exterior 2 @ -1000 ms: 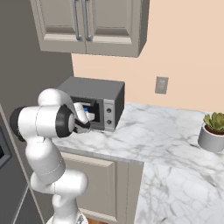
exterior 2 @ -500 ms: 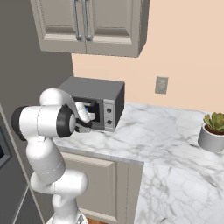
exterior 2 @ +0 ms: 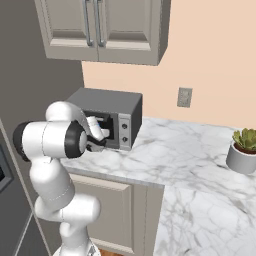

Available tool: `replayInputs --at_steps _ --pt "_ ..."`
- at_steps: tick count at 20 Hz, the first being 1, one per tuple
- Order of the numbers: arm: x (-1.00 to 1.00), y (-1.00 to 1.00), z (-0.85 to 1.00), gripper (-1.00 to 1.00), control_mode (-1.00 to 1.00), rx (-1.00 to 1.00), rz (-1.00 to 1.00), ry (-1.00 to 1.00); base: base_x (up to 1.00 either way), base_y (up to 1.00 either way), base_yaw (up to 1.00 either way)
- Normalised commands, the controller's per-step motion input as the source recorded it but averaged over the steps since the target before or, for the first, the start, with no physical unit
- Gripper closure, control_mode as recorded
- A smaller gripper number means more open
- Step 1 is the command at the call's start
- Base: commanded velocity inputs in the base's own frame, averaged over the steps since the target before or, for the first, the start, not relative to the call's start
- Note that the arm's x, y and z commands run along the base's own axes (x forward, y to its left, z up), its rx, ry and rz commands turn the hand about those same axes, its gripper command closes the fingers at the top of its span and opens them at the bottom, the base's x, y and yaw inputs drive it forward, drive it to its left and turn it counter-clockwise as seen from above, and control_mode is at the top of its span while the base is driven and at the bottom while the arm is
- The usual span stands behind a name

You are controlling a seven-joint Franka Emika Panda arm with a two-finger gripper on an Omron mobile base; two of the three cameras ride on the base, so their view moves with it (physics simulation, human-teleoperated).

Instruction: Take the bottled waters from the counter and place them in the freezer to freeze. Close the freezer door after placing the bottles.

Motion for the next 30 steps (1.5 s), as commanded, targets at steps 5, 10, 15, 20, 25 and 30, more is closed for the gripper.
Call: replayInputs --at_steps 5,10,15,20,25,30 --pt "-0.54 0.06 0.37 1.00 -1.00 0.00 0.00 -0.05 0.00 0.00 0.00" --pt "-0.64 0.05 0.86 1.00 -1.00 0.00 0.00 -0.04 0.00 0.00 0.00" --pt "-0.63 0.00 0.94 1.00 -1.00 0.00 0.00 -0.04 0.00 0.00 0.00" --pt "-0.65 0.00 1.00 1.00 -1.00 0.00 0.00 -0.01 0.00 0.00 0.00" --pt "-0.68 0.00 0.96 1.00 -1.00 0.00 0.00 0.02 0.00 0.00 0.00" --pt "-0.54 0.00 0.98 1.00 -1.00 0.00 0.00 0.18 0.00 0.00 0.00"
